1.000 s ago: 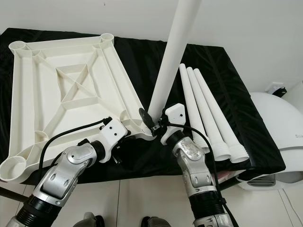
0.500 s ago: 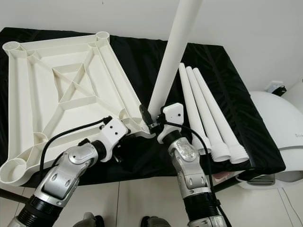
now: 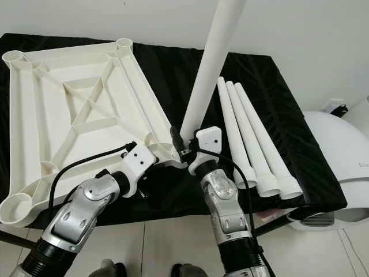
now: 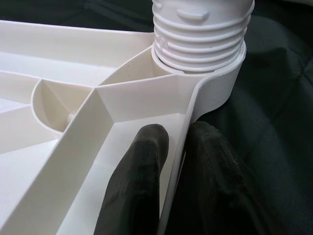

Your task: Building children table

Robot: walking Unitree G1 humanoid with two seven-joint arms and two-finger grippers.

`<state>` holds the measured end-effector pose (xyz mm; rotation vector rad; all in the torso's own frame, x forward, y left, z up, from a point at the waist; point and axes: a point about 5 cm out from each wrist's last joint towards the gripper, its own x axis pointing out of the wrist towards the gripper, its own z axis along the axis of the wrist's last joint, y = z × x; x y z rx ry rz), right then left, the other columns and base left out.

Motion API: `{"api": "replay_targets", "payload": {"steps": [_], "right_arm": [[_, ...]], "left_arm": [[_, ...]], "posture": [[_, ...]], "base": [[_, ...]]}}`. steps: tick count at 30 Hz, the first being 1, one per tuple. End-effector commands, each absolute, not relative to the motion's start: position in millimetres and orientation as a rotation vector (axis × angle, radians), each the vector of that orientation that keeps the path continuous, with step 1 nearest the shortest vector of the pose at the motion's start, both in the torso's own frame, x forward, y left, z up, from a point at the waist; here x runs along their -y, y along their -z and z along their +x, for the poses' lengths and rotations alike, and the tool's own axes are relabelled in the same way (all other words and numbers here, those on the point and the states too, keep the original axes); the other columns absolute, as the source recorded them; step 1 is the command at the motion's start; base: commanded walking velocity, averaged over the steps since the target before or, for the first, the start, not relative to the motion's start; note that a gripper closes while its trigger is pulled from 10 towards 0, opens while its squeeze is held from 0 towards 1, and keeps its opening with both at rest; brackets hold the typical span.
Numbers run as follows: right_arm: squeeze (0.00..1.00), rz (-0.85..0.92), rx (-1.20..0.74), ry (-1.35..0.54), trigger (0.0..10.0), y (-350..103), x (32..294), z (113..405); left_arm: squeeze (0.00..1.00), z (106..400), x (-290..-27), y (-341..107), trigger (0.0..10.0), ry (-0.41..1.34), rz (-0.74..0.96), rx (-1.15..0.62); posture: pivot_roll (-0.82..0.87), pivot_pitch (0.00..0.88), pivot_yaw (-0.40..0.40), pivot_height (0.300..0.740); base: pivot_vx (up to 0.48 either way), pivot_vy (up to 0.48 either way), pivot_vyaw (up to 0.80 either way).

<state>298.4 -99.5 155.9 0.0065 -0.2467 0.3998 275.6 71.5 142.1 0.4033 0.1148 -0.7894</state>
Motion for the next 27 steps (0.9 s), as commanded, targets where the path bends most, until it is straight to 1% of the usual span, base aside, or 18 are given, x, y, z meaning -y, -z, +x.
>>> {"api": "replay_targets", "payload": {"steps": [1,5,12,18,20,27], "right_arm": [[0.00,-0.007,0.037,-0.315,10.0,-114.4,112.0,295.9],[0.00,-0.001,0.043,-0.295,10.0,-115.0,110.3,295.2],[0.00,-0.009,0.061,-0.197,10.0,-116.5,113.0,295.0],[0.00,-0.006,0.065,-0.175,10.0,-117.2,112.5,294.5],[0.00,-0.012,0.069,-0.121,10.0,-117.6,114.0,293.4],[0.00,-0.015,0.065,-0.076,10.0,-115.8,116.1,292.0]], "left_arm": [[0.00,269.1,-62.9,-147.7,10.0,0.832,0.382,-0.078],[0.00,269.0,-62.5,-147.4,10.0,0.835,0.382,-0.079],[0.00,267.8,-61.3,-146.6,10.0,0.842,0.385,-0.079],[0.00,267.5,-60.4,-147.0,10.0,0.844,0.383,-0.077],[0.00,267.4,-59.8,-147.0,10.0,0.844,0.382,-0.077],[0.00,267.0,-59.5,-146.9,10.0,0.847,0.380,-0.078]], "posture": [[-0.05,0.126,-0.084,0.740],[-0.05,0.122,-0.084,0.740],[-0.04,0.114,-0.086,0.740],[-0.04,0.112,-0.087,0.740],[-0.04,0.113,-0.088,0.740],[-0.04,0.115,-0.085,0.740]], "base": [[0.000,0.000,0.00],[0.000,0.000,0.00],[0.000,0.000,0.00],[0.000,0.000,0.00],[0.000,0.000,0.00],[0.000,0.000,0.00]]}}
